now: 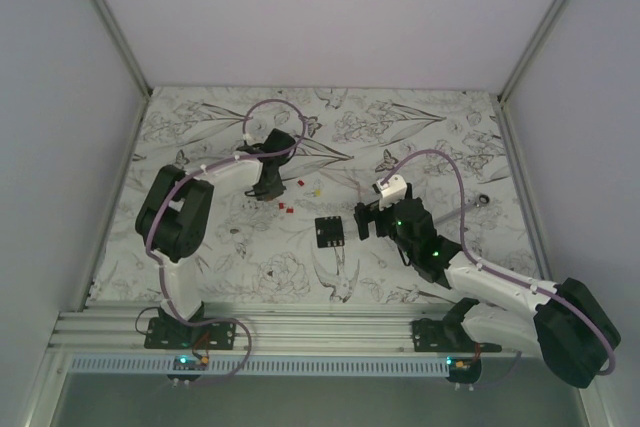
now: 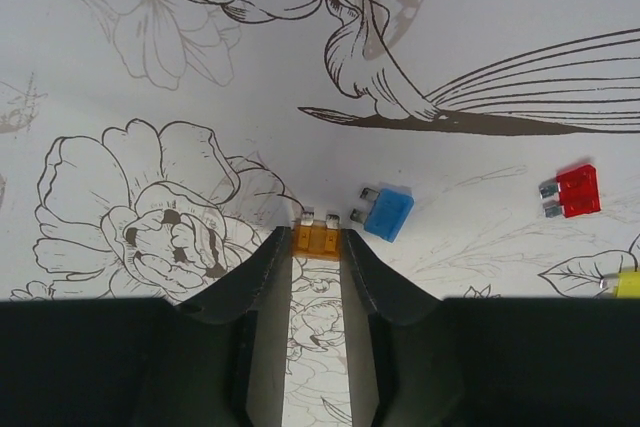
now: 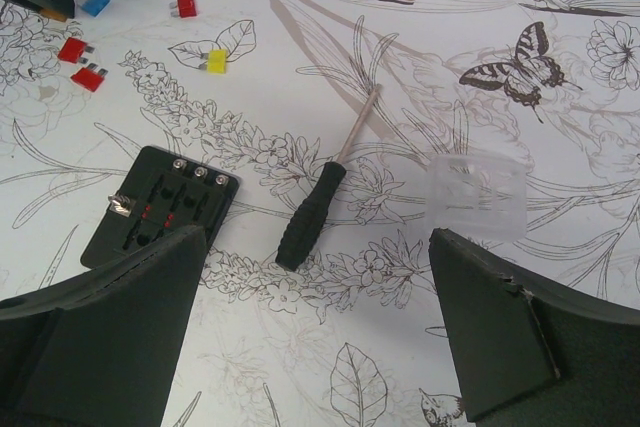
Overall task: Snap on the fuse box
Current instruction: Pick up the fuse from the center of the board, then install the fuse at the fuse box base.
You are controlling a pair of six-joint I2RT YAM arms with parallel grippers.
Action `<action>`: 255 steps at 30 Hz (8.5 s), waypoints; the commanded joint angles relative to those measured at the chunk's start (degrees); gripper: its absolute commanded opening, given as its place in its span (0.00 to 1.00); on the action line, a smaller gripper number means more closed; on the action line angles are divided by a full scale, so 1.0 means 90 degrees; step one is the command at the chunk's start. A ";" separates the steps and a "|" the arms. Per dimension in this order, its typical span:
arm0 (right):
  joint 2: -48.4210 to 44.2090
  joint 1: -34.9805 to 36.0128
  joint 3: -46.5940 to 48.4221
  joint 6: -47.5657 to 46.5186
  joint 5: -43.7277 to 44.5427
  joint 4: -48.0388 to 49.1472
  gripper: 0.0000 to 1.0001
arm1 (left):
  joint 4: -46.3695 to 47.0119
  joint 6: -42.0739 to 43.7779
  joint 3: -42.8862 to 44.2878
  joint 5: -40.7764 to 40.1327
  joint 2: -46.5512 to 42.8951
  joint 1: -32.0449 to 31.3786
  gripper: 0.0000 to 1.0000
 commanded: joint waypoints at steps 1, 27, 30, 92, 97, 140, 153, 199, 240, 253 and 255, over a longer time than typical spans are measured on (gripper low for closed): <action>-0.0067 -0.0020 0.0062 0.0097 -0.0039 0.0115 1.00 | -0.0416 -0.0211 -0.0102 0.0315 0.0012 0.0018 0.23; 0.1780 0.1481 -0.0099 0.2634 0.0195 0.4697 0.80 | -0.0288 -0.4079 -0.1771 0.0977 -0.3972 -0.0597 0.16; 0.2122 0.1631 -0.0029 0.2739 0.0315 0.5254 0.75 | -0.0239 -0.4581 -0.1949 0.0920 -0.4424 -0.0766 0.15; 0.3164 0.2190 0.1168 0.2463 0.0630 0.4640 0.00 | 0.0497 -0.5311 -0.2688 0.0189 -0.5456 -0.1765 0.43; 0.2416 0.1844 0.1452 0.2353 0.0029 0.2109 0.00 | 0.0335 -0.4292 -0.2909 -0.0257 -0.5786 -0.1714 0.53; 0.5249 0.0491 0.6449 0.2021 -0.1624 -0.6191 0.00 | -0.0881 0.0753 -0.3771 -0.0155 -0.5774 -0.0285 1.00; 0.5474 0.0584 0.6573 0.2255 -0.1488 -0.6172 0.00 | -0.0876 0.0726 -0.3772 -0.0091 -0.5808 -0.0273 1.00; 0.5043 0.0657 0.6036 0.2774 -0.1197 -0.5736 0.00 | -0.0881 0.0675 -0.3772 0.0005 -0.5876 -0.0265 1.00; 0.4418 0.0679 0.4762 0.2803 -0.0772 -0.4599 0.00 | -0.0881 0.0393 -0.3953 0.0069 -0.6127 -0.0255 1.00; 0.4292 0.0654 0.4514 0.3104 -0.0462 -0.4490 0.00 | -0.0907 0.0292 -0.3881 0.0223 -0.6182 -0.0251 1.00; 0.4356 0.0651 0.4583 0.3106 -0.0434 -0.4540 0.01 | -0.0911 0.0246 -0.3886 0.0348 -0.6163 -0.0254 1.00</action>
